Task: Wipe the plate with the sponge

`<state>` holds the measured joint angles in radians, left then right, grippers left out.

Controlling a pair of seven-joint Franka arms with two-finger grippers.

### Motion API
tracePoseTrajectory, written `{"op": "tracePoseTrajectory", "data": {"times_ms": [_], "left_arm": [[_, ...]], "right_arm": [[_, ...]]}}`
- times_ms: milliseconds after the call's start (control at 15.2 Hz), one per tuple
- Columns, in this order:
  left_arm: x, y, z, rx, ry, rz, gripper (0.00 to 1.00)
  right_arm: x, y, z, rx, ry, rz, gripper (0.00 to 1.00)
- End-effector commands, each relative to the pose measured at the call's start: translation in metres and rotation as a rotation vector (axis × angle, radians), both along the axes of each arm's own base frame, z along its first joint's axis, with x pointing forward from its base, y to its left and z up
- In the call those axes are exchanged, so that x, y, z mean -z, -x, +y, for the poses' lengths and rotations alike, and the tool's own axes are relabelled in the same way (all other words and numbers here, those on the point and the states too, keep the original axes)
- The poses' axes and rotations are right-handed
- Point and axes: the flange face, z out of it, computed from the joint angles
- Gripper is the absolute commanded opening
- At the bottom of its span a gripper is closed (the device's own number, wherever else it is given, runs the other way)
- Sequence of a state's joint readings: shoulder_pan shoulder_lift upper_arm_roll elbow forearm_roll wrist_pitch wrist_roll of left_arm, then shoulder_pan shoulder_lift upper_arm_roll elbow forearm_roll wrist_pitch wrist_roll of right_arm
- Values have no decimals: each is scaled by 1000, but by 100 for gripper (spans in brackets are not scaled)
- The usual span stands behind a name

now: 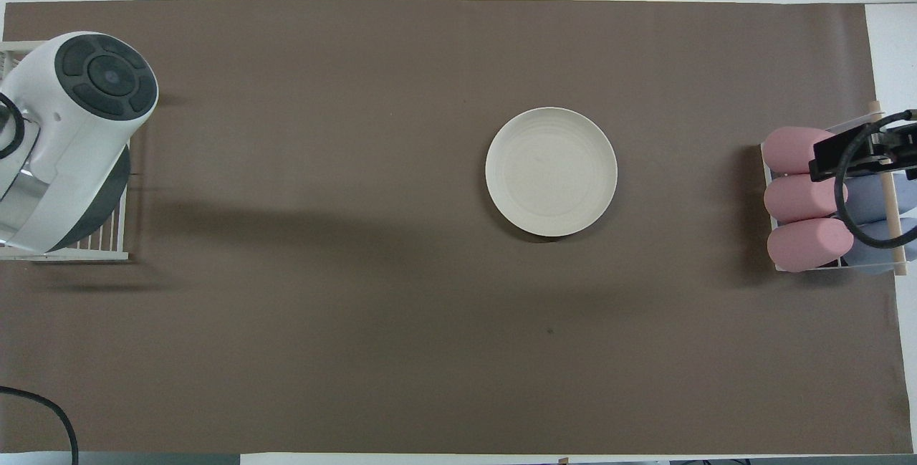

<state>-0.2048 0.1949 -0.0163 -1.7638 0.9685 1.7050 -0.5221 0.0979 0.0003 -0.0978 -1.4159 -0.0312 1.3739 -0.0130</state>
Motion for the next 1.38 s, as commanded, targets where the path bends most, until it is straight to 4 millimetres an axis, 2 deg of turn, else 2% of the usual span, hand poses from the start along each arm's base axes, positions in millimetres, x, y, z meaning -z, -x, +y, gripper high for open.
{"op": "tracePoseTrajectory", "data": {"times_ms": [0,66,197,328,657,722,788,854,1313], "left_arm": [[37,-10,-5,-44,-44,-54,0],[44,-10,-3,-40,-59,-52,0],[74,-15,-5,-64,-105,-96,0],[77,-16,-6,-73,-103,-113,0],[76,-17,-8,-65,-98,-110,0],[76,-17,-8,-62,-96,-111,8],[76,-17,-8,-61,-96,-112,61],[75,-17,-9,-60,-94,-114,100],[68,-19,-7,-48,-86,-100,100]], "right_arm": [[8,8,-26,-62,4,6,100],[9,8,-33,-92,0,11,100],[20,7,-37,-89,-11,28,100],[44,2,-39,-69,-16,36,100],[67,6,-32,-17,-58,49,100],[69,6,-34,-22,-59,40,100],[72,5,-35,-26,-59,42,100],[72,4,-38,-32,-60,42,100],[69,4,-41,-14,-56,56,100]]}}
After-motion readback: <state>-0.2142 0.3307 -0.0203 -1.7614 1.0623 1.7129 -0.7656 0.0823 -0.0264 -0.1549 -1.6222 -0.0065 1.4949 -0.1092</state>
